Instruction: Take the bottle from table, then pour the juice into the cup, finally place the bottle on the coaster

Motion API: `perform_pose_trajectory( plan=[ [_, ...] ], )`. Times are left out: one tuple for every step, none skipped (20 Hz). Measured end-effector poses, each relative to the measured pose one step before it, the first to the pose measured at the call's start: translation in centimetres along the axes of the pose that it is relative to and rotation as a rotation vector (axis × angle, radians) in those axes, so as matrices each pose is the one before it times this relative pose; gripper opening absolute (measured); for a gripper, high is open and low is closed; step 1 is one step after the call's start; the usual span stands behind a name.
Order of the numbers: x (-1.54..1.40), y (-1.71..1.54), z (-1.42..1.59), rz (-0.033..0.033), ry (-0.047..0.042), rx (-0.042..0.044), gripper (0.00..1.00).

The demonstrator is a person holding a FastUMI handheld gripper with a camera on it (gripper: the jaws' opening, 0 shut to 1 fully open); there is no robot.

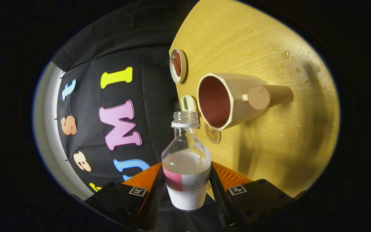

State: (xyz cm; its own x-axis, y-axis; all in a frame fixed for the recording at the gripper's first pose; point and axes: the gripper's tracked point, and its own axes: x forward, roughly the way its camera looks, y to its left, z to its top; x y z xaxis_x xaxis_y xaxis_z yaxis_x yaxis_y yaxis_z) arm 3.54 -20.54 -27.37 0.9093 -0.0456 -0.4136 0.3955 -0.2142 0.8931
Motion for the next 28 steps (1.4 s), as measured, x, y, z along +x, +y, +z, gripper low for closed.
perform_pose_trajectory(
  plan=[
    [0.025,0.111,0.189,0.00431,-0.00668,0.0147,0.76],
    [0.022,-0.038,0.122,0.00245,-0.0063,0.01171,0.76],
    [-0.001,0.013,0.072,-0.00018,-0.00361,0.00925,0.76],
    [-0.036,-0.045,0.087,0.00136,-0.00347,0.00781,0.76],
    [-0.016,-0.045,0.083,0.00005,-0.00257,0.00808,0.76],
    [0.014,0.065,0.015,0.00114,-0.00207,0.00788,0.76],
    [0.016,-0.004,0.081,0.00172,-0.00309,0.00896,0.76],
    [-0.05,0.099,0.143,0.00099,-0.0049,0.01014,0.76],
    [-0.049,-0.01,0.039,-0.00012,-0.0037,0.0099,0.76],
    [0.049,0.107,0.114,0.00274,-0.00331,0.01119,0.76],
    [0.003,0.069,0.039,0.00321,-0.0019,0.00956,0.76],
    [0.033,0.055,0.011,0.00163,-0.00091,0.00751,0.76],
    [0.026,0.142,0.062,0.00173,-0.00137,0.00839,0.76],
    [-0.026,0.165,0.052,0.00303,-0.00133,0.00976,0.76],
    [0.004,0.121,0.009,0.00192,-0.00078,0.00784,0.76],
    [0.038,0.111,-0.004,0.00169,-0.00082,0.00597,0.76],
    [0.034,0.119,0.022,0.00062,-0.00012,0.00546,0.76],
    [0.017,0.079,-0.014,0.00119,0.00038,0.00555,0.76],
    [0.031,0.065,-0.003,0.00063,-0.00043,0.00504,0.76],
    [0.056,0.044,0.027,0.00078,-0.0012,0.00418,0.76],
    [0.056,0.117,-0.036,0.00102,-0.00024,0.00374,0.76],
    [0.039,-0.036,-0.053,-0.00076,0.00041,0.00317,0.76],
    [0.042,-0.001,-0.06,-0.00023,0.00056,0.00416,0.76],
    [0.06,-0.069,0.002,-0.00145,0.00054,0.00609,0.76],
    [0.038,-0.077,-0.108,-0.00209,0.00103,0.00725,0.76],
    [0.054,-0.076,0.016,-0.00184,0.00077,0.00644,0.76],
    [0.094,-0.07,0.013,-0.00318,0.00093,0.00325,0.76],
    [0.112,-0.15,-0.049,-0.00372,0.0009,0.0001,0.76]
  ],
)
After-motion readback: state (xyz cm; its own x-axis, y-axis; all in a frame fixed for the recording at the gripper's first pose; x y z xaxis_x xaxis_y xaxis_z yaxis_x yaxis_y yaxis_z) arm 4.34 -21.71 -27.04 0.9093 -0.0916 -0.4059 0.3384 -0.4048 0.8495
